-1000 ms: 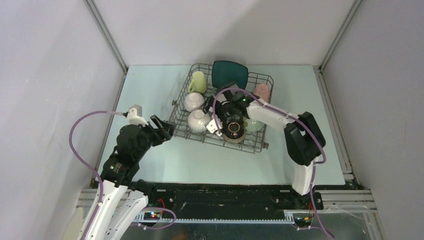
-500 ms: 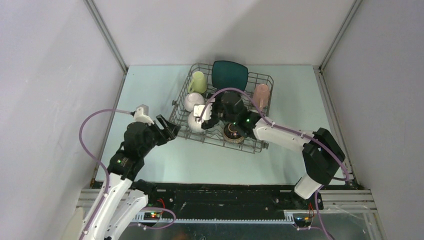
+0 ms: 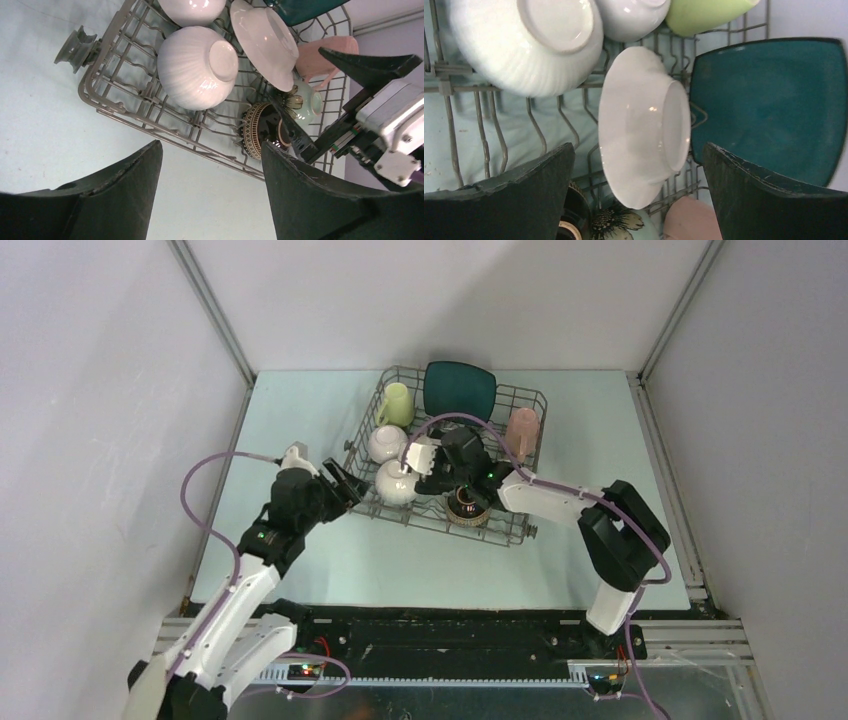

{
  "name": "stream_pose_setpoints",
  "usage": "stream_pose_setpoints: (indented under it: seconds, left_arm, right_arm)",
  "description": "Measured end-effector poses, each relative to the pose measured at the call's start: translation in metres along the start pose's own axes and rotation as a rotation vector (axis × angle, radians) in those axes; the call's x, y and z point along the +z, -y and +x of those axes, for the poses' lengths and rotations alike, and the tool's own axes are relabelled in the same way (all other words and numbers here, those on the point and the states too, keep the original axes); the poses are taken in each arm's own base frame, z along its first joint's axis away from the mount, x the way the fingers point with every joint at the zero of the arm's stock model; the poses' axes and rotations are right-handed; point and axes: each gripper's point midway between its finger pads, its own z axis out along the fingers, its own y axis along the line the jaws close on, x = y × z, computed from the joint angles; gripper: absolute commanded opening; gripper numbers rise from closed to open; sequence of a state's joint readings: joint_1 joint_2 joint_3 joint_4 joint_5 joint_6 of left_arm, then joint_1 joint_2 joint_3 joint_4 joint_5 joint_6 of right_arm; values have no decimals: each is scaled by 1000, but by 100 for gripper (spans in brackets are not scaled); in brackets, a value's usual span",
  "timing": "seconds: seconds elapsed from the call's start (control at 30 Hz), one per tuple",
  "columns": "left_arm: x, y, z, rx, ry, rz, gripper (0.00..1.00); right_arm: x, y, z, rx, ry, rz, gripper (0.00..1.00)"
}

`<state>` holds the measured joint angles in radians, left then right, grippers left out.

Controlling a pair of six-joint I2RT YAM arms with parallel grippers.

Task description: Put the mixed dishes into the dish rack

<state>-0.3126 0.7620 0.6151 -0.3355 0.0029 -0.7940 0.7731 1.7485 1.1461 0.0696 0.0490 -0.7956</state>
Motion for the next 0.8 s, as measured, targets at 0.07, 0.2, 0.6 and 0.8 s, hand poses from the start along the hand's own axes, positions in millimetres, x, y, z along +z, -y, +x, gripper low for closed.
stream_pose_setpoints:
  seconds: [0.07,0.2,0.6,0.8]
  left_arm:
    - [9,-3,3,-28,-14,-23,78]
    - [28,-13,12,-78,-52,-83,75]
    - [58,-42,28,-139,-127,-265,53]
    - [57,-55,33,-139,-134,-328,24]
  right_arm:
    - [5,-7,11,5,-31,-29,100]
    - [14,-22,34,12,-95,-84,100]
    - [25,-3,51,43,-126,-25,100]
    - [30,16,59,68,-134,16,100]
